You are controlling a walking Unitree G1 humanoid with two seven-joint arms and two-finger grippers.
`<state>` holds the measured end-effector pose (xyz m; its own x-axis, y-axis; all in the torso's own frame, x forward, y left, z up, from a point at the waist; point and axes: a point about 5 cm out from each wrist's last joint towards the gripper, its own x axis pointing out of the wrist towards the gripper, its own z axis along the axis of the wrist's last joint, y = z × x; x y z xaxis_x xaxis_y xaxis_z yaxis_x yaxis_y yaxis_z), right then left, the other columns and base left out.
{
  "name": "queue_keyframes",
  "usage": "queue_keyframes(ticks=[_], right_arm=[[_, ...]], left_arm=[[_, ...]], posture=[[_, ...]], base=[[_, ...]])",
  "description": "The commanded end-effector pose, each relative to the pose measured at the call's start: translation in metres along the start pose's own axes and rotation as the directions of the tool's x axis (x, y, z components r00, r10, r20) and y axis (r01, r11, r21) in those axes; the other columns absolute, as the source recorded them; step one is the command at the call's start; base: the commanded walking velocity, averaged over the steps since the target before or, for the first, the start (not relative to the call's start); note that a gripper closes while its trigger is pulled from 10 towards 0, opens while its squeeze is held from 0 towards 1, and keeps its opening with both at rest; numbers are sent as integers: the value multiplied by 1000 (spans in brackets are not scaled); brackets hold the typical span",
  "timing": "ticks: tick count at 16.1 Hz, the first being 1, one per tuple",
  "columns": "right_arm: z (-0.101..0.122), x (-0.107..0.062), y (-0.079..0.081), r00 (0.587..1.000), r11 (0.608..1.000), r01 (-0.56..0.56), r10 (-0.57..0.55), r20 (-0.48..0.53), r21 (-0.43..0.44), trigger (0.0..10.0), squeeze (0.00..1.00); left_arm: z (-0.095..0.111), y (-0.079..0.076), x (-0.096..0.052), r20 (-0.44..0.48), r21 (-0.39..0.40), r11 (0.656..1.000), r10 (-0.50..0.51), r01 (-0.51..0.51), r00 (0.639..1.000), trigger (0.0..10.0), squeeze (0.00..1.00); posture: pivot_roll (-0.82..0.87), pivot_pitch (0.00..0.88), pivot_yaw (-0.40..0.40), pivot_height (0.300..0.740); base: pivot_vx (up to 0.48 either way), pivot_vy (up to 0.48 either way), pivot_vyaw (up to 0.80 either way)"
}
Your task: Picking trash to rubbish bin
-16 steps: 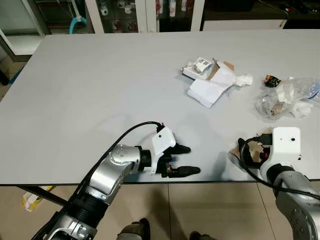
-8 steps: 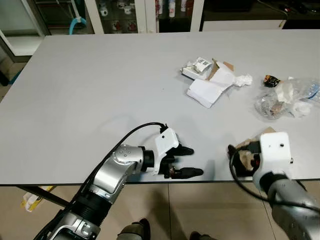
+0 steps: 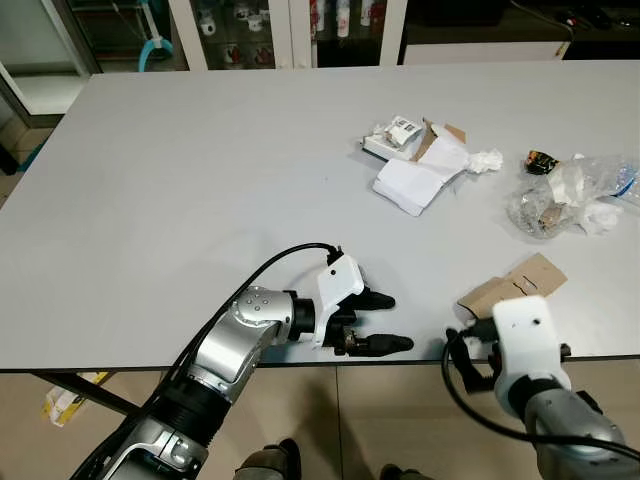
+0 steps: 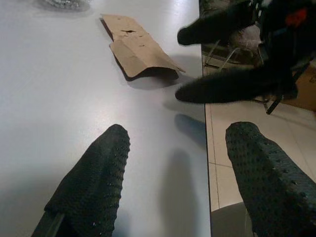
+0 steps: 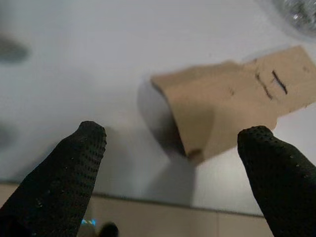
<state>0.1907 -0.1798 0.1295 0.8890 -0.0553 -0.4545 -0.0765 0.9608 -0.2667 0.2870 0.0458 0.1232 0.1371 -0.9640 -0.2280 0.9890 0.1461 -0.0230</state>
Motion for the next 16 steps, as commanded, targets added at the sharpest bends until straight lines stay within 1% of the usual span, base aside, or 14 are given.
queue_keyframes(ticks=[1,2,3,4,5,7,9,10,11,12,13,16], right_arm=[[-10,2,1,999,1000,8,-9,-39,-24,10000,1000],[-14,4,-1,999,998,20,-22,-49,-53,10000,1000],[-19,7,-2,998,998,32,-35,-58,-57,10000,675],[-21,8,-3,997,998,35,-39,-62,-61,10000,376],[-24,11,-4,997,996,45,-50,-66,-75,10000,0],[-30,17,-5,995,990,70,-79,-68,-125,10000,0],[-33,22,-5,994,990,84,-92,-61,-114,10000,0],[-35,25,-8,992,983,103,-112,-55,-154,10000,0],[-37,29,-10,991,979,118,-128,-49,-167,10000,0],[-38,30,-10,990,979,120,-130,-49,-168,8941,0],[-39,33,-11,989,975,128,-138,-46,-181,0,0],[-43,39,-11,989,972,132,-143,-45,-193,0,0]], left_arm=[[0,0,2,-15,13,1000,-15,15,1000,10000,0],[-1,1,2,-15,13,1000,-15,15,1000,10000,0],[-1,1,2,-13,13,1000,-14,14,1000,10000,0],[-1,1,2,-13,13,1000,-13,14,1000,10000,0],[-1,1,2,-12,14,1000,-12,12,1000,10000,0],[0,1,1,-11,15,1000,-10,10,1000,10000,0],[0,2,1,-10,17,1000,-9,9,1000,10000,0],[0,2,2,-9,18,1000,-10,10,1000,10000,0],[1,1,2,-8,19,1000,-12,12,1000,10000,0],[1,1,2,-7,19,1000,-11,12,1000,10000,0],[1,2,2,-7,20,1000,-10,10,1000,10000,0],[1,2,0,-9,21,1000,-4,4,1000,10000,0]], posture=[[106,128,50,740],[108,129,50,740],[109,128,50,740],[112,128,50,740],[112,128,50,740],[115,127,51,740],[117,123,53,740],[117,123,53,740],[121,122,54,740],[121,122,54,740],[127,123,55,740],[127,123,55,740]], base=[[0,0,0],[0,0,0],[0,0,0],[0,0,0],[0,0,0],[0,0,0],[0,0,0],[0,0,0],[0,0,0],[0,0,0],[0,0,0],[0,0,0]])
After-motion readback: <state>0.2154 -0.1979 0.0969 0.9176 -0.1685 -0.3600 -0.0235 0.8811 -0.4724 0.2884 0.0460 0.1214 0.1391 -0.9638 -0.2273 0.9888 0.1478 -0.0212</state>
